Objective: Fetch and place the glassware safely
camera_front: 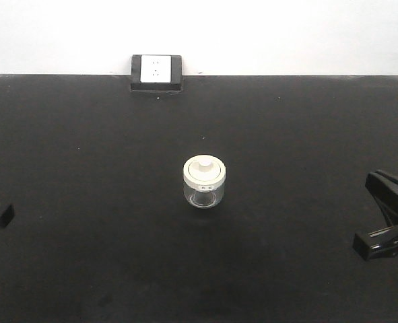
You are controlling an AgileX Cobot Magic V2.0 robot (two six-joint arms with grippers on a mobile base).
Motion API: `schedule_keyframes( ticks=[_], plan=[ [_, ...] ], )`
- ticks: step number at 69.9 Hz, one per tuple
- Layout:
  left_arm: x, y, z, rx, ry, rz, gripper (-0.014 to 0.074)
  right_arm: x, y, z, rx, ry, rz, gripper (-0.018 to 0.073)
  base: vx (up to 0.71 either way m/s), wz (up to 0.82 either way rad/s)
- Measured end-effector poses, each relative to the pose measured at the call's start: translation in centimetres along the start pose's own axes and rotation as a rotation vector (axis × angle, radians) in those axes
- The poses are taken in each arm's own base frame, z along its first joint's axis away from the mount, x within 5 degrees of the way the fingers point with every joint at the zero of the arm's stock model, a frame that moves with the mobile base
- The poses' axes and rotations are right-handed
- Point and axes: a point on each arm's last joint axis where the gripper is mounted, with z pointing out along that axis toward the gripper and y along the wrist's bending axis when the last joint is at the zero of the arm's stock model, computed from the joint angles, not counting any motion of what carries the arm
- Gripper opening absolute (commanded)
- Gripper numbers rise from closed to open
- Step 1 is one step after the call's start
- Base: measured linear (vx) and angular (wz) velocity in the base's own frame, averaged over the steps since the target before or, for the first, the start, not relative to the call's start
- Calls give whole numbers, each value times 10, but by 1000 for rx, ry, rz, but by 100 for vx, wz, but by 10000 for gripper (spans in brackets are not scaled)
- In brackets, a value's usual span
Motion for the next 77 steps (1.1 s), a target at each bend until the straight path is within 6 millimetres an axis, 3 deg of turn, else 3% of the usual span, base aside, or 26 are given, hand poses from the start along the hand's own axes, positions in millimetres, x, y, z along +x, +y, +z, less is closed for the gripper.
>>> schedule_keyframes(
  ticks=[17, 50, 58, 77],
  plan=[
    [6, -4, -36, -80, 34, -59, -7, 0, 0, 0, 0, 0, 0, -3, 0, 0],
    [3, -11, -78, -90, 41, -26, -7, 0, 0, 0, 0, 0, 0, -3, 0, 0],
    [14, -13, -86, -86, 33, -32, -7, 0, 0, 0, 0, 0, 0, -3, 0, 0],
    [67, -20, -103, -91, -8, -37, -7, 0, 0, 0, 0, 0, 0, -3, 0, 0]
  ],
)
